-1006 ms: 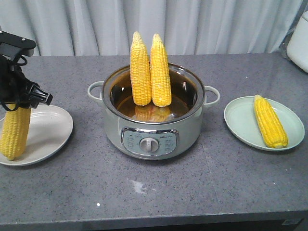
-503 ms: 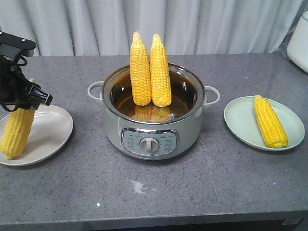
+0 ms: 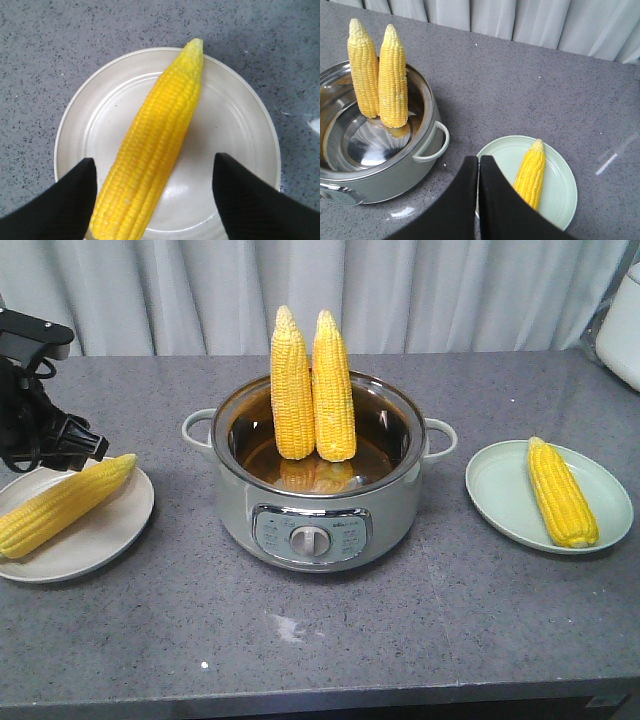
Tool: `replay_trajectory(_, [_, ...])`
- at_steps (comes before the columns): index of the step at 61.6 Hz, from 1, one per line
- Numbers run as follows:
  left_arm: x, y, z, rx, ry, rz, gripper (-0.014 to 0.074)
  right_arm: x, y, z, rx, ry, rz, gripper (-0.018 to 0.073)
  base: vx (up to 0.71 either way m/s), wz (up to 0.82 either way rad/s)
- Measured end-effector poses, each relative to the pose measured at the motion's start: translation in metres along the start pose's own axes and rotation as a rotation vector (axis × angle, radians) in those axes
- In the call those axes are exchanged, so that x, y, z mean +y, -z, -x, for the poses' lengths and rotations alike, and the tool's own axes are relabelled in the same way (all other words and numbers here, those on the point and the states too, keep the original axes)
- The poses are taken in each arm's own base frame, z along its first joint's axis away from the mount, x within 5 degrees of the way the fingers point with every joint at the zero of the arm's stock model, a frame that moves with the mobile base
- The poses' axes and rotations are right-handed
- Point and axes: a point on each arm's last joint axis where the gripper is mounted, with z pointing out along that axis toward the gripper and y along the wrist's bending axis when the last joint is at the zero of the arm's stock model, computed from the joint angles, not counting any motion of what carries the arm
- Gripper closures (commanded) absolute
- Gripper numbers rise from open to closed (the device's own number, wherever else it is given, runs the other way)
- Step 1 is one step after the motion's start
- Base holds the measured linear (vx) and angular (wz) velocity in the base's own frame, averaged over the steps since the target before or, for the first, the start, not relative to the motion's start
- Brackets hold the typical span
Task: Distribute corn equally
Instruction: 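Open the left gripper to lay the cob flat on the cream plate, then raise the left gripper and move the right gripper toward the pot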
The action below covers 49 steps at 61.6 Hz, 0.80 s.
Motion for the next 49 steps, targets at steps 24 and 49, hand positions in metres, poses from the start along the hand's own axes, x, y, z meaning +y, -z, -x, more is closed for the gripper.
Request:
replay_trajectory(24, [-0.001,0.021,0.005,-0.055,0.043,-0.046,0.0115,0.000,0.000,0.000,0.002,0.000,0.001,0.0568,0.00,0.00])
replay_trajectory(49, [-0.002,0.093,-0.002,-0.262,0.118,-0.146,0.0115,0.005,0.001,0.008,-0.093,0.092,0.056,0.0377,0.00,0.00])
